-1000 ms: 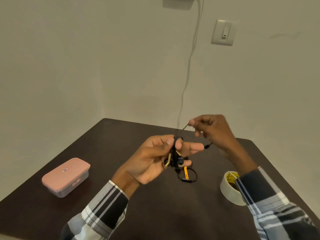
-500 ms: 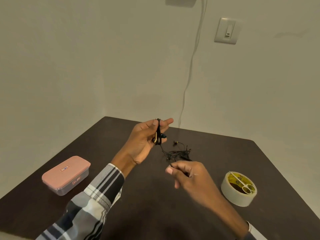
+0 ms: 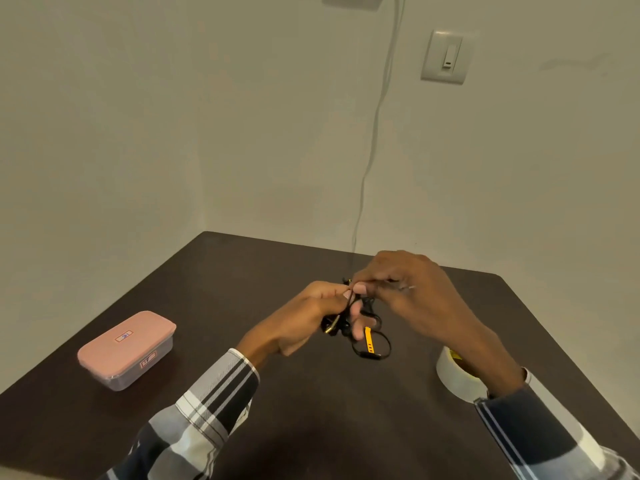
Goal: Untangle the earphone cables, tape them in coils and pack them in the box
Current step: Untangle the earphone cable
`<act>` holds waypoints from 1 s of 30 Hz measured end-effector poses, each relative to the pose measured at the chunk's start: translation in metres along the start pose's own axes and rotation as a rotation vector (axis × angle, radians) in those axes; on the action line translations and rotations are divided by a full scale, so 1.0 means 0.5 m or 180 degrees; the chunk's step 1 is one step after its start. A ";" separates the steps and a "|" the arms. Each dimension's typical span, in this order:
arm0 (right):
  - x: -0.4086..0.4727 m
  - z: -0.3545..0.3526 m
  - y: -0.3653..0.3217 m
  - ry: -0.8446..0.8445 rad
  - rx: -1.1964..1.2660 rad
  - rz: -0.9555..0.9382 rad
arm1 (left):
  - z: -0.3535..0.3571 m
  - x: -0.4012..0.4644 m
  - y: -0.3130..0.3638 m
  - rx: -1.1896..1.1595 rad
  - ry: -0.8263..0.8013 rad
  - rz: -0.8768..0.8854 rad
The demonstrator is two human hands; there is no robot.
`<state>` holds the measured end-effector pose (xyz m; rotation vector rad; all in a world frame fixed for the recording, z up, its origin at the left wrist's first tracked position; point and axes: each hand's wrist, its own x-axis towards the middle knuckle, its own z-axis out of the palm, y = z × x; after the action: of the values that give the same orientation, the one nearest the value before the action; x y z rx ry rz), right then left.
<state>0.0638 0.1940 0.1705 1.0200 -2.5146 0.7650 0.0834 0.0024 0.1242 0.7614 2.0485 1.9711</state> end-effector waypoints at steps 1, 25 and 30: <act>0.004 0.006 0.012 0.0002 0.0466 0.0076 | -0.001 0.000 -0.001 -0.0269 -0.0005 -0.0016; -0.039 0.142 -0.016 0.0658 0.4696 0.1830 | 0.041 0.014 0.012 -0.2059 0.0985 -0.0311; -0.055 0.129 -0.026 0.0695 0.4346 0.1587 | 0.042 0.025 0.017 -0.1796 0.1333 -0.0323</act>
<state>0.0862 0.1635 0.1099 0.4558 -1.8226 2.7067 0.0849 0.0268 0.1330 0.1305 1.5130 2.6232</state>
